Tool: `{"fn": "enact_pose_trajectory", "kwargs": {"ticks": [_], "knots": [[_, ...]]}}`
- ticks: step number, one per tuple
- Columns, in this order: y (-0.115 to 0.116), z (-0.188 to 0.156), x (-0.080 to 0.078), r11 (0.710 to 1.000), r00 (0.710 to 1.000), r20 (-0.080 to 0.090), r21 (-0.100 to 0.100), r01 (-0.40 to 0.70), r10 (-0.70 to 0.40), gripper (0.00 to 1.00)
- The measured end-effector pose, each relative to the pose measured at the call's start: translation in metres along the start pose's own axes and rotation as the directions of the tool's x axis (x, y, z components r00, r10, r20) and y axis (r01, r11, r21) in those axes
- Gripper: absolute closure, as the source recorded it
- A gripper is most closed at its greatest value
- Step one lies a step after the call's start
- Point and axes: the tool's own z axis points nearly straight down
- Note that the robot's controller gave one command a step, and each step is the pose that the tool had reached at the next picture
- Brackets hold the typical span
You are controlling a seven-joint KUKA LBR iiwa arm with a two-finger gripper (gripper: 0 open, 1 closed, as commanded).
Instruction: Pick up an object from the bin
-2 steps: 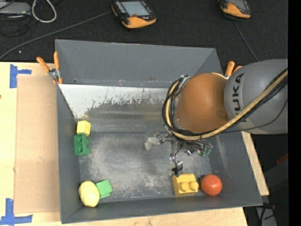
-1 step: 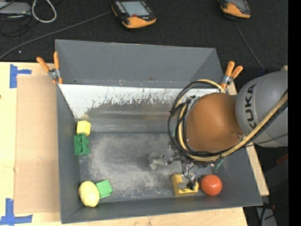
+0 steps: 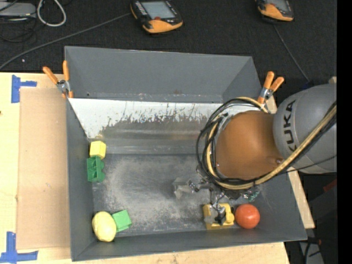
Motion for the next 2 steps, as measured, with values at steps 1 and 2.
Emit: {"fn": "enact_pose_trajectory", "kwargs": {"ticks": [1, 2], "knots": [[-0.027, 0.007, 0.033, 0.997, 0.997, -0.001, -0.002, 0.077, -0.077, 0.00], [-0.033, 0.030, 0.054, 1.000, 1.000, 0.000, -0.003, -0.004, 0.004, 0.00]]}}
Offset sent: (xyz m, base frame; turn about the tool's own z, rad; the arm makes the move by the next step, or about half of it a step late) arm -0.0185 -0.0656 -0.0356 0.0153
